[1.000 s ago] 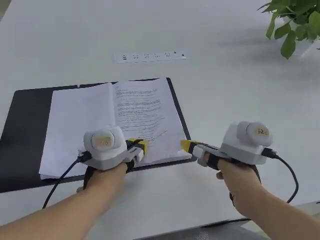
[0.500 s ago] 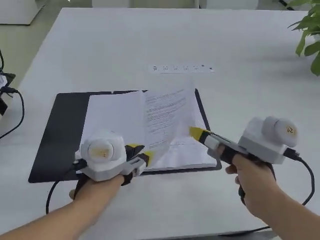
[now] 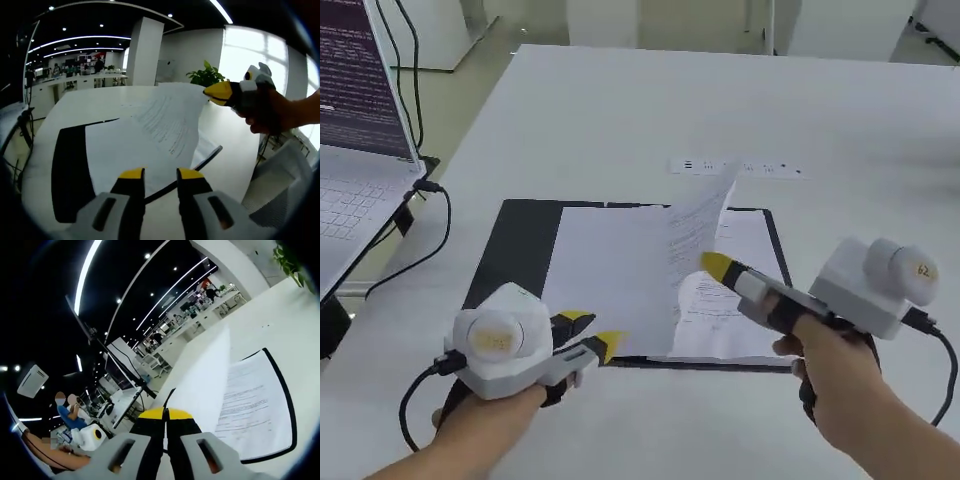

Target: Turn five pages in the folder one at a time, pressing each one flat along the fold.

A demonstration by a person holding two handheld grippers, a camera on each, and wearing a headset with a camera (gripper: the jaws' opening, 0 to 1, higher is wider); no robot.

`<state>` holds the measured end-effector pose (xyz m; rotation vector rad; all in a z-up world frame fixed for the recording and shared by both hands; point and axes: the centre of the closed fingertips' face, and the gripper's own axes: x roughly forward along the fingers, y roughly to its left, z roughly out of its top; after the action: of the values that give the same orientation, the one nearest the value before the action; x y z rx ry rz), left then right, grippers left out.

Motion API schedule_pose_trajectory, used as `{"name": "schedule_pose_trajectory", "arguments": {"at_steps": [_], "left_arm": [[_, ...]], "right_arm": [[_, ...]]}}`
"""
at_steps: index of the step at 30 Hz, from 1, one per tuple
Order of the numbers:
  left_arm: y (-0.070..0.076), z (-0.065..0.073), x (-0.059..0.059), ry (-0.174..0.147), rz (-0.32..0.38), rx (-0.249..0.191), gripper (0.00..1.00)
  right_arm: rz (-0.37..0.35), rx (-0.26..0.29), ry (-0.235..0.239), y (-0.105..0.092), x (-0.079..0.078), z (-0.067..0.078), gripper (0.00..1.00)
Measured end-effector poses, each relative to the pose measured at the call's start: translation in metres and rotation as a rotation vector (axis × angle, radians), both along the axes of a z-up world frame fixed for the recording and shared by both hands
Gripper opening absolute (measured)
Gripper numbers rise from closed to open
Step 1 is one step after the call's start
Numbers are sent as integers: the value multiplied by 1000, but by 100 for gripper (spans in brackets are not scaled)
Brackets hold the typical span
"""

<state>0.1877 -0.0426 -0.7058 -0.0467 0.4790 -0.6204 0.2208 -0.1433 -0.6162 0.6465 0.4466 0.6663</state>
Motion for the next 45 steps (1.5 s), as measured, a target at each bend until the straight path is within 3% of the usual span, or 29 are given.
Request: {"name": "schedule_pose_trajectory", "arguments": {"at_steps": [10, 15, 20, 22, 32, 45], "left_arm": [[51, 11, -11, -10, 91, -27, 25], [72, 8, -19, -1, 131, -34, 25], [89, 5, -27, 12, 168, -41, 25], [94, 2, -30, 16, 178, -43, 25], [108, -4, -38, 35, 219, -61, 24], [111, -9, -34, 51, 230, -67, 24]], "right_arm": [[123, -29, 4, 60, 2, -8, 0], [168, -59, 48, 95, 4, -25, 0], [217, -144, 68, 125, 1, -44, 0], [233, -155, 95, 134, 1, -53, 0], [287, -246, 165, 164, -3, -96, 0], [341, -335, 251, 183, -8, -141, 0]]}}
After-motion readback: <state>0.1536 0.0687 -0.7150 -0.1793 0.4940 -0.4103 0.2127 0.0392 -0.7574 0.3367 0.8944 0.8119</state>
